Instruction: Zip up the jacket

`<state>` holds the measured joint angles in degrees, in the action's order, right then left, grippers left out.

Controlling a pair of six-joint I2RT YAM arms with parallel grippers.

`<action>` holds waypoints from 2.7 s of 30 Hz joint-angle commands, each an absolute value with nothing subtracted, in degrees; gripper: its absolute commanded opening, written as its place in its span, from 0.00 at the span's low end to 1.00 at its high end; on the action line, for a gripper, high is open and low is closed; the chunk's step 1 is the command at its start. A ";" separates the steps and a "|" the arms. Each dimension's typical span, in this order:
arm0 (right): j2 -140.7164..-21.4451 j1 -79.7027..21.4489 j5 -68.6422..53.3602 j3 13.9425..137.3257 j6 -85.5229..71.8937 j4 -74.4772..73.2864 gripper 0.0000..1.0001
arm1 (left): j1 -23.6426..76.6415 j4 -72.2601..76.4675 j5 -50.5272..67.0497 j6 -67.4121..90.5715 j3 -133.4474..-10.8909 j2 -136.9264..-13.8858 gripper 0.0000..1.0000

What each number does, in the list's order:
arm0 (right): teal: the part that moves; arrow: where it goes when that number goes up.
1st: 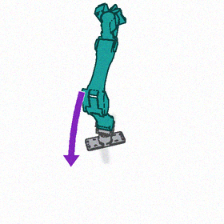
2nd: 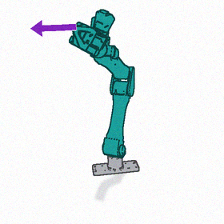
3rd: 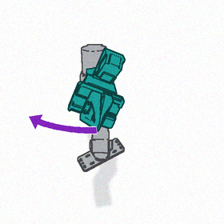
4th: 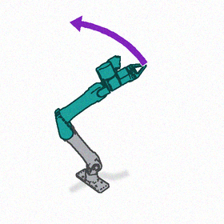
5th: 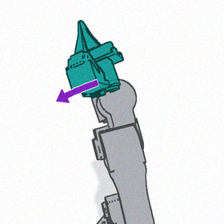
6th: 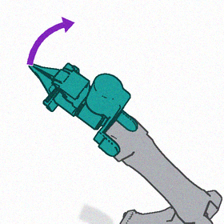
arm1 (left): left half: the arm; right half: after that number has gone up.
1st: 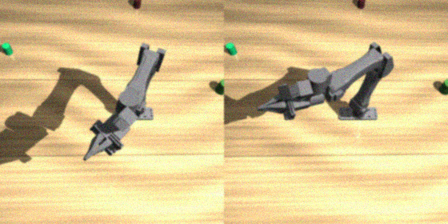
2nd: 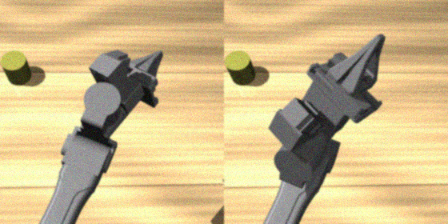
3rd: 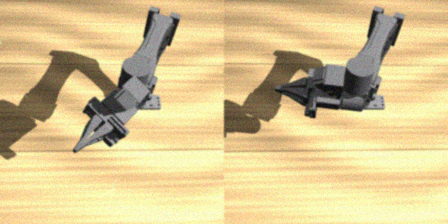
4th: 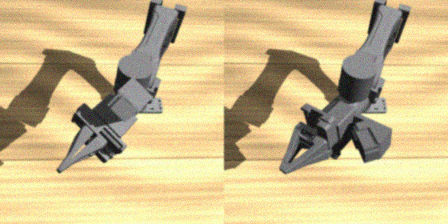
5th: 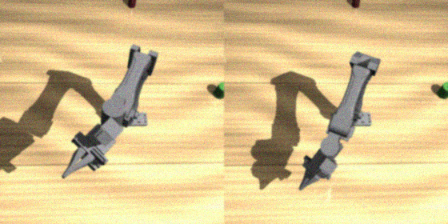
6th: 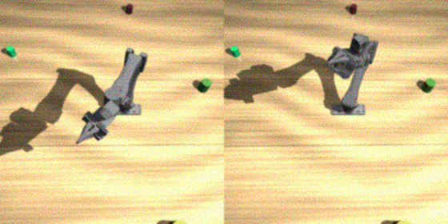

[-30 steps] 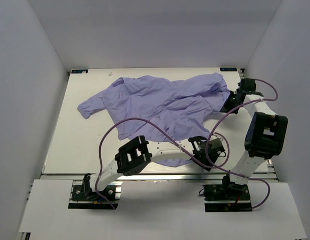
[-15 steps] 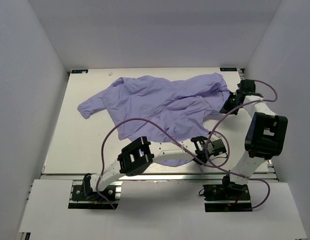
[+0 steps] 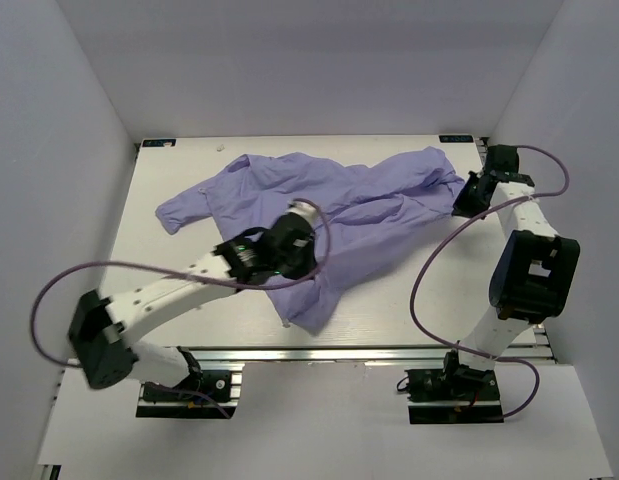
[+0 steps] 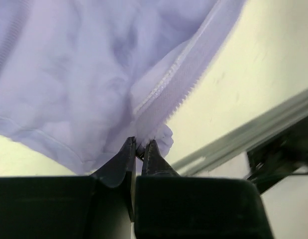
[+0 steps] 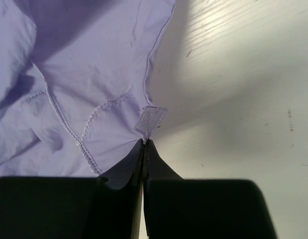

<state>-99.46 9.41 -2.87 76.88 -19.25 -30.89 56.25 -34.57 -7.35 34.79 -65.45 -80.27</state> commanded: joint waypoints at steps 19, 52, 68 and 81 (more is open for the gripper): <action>-129.46 -9.75 5.90 125.86 -19.70 -42.20 0.00 | 23.03 -34.54 1.65 34.37 -55.64 -81.03 0.00; -97.28 -32.34 -0.79 65.30 -27.86 -23.20 0.89 | 20.57 -43.16 -17.14 23.82 -99.03 -114.15 0.98; -111.17 -15.92 3.69 72.33 -21.72 -28.56 0.89 | 21.08 -34.99 -1.60 34.18 -72.19 -107.24 0.98; -130.78 -6.24 2.99 110.56 -10.21 -33.93 0.89 | 38.23 -30.22 10.83 47.55 -64.94 -102.39 0.98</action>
